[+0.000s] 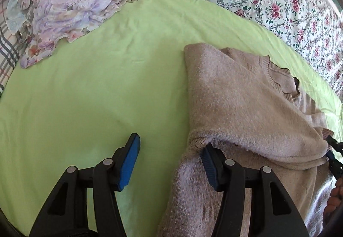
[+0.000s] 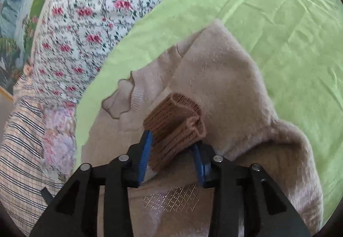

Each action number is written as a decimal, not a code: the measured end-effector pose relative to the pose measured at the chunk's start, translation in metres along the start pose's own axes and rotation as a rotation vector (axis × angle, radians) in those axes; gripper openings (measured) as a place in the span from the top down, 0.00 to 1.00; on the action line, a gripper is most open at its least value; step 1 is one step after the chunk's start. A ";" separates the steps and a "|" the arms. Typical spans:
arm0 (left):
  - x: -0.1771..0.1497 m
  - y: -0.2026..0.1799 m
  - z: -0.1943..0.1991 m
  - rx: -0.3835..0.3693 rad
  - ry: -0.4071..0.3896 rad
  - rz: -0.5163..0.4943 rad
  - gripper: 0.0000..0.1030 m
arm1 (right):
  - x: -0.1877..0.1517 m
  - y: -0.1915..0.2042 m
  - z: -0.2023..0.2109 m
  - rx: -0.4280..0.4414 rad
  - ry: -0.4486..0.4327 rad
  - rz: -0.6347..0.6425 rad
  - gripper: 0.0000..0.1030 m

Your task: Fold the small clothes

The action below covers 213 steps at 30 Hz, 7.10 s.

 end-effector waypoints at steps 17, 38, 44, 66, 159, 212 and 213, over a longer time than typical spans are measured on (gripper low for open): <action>-0.003 0.007 -0.001 -0.035 0.032 0.034 0.43 | -0.011 -0.019 0.023 -0.133 -0.042 0.057 0.87; -0.055 0.018 0.043 -0.159 0.122 -0.088 0.45 | -0.051 -0.009 0.086 -0.143 -0.026 0.208 0.66; -0.110 0.017 0.072 -0.260 0.169 -0.163 0.36 | -0.096 -0.018 0.125 -0.055 0.000 0.273 0.62; -0.269 0.008 0.111 -0.546 0.281 -0.343 0.31 | -0.252 -0.091 0.167 0.082 0.299 0.367 0.54; 0.028 -0.050 0.030 -0.454 0.043 -0.051 0.68 | -0.008 -0.001 0.057 -0.082 -0.042 0.251 0.83; -0.026 -0.028 0.020 -0.599 -0.014 0.242 0.91 | -0.061 0.026 0.058 0.081 0.043 0.285 0.73; -0.022 -0.035 0.027 -0.573 -0.036 0.208 0.91 | -0.053 0.027 0.055 0.091 0.051 0.284 0.73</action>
Point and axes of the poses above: each gripper's, at about its wrist camera, not at the fingertips, and z roughly against the way its jaws point, y to its left, x to its top, the point moved 5 cm from there along -z, roughly the way its jaws point, and after that the axes turned 9 degrees about y, right-handed, at the moved point
